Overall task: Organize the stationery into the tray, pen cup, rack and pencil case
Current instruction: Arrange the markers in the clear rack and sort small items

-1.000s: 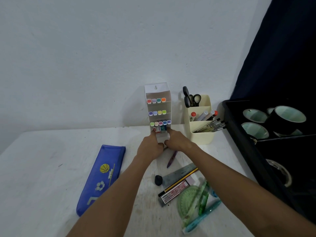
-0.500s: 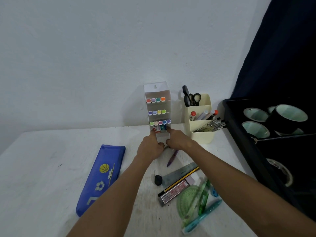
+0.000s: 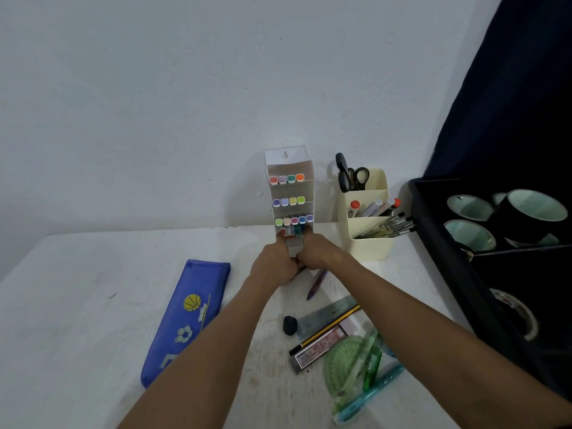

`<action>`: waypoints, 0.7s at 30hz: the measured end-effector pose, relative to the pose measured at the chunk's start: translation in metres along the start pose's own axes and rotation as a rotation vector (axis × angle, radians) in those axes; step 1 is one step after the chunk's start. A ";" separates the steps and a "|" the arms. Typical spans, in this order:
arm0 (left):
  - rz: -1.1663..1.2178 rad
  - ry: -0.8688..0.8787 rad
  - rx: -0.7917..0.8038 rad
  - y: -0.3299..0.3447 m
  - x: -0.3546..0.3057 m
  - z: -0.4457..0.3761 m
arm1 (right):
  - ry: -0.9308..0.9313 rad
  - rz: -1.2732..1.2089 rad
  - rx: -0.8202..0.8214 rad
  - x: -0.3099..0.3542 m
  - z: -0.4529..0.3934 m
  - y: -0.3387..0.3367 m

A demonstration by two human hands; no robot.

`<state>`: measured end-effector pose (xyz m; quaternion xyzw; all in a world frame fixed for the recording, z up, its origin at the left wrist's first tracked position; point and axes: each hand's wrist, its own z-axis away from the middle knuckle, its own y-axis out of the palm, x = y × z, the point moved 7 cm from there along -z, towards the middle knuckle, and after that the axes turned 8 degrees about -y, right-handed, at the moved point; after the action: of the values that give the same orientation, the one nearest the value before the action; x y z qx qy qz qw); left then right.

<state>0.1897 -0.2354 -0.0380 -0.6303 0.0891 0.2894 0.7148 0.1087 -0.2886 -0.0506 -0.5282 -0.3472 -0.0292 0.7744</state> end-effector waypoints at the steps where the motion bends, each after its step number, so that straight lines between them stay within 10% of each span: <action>1: 0.008 0.003 0.004 0.000 0.000 0.000 | 0.000 -0.019 -0.006 -0.001 0.000 0.000; 21: -0.020 -0.011 -0.121 -0.025 -0.002 0.020 | -0.135 -0.064 -0.140 0.006 0.044 -0.030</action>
<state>0.1968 -0.2181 -0.0118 -0.6716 0.0615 0.2906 0.6787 0.0790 -0.2634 -0.0140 -0.5702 -0.4123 -0.0426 0.7093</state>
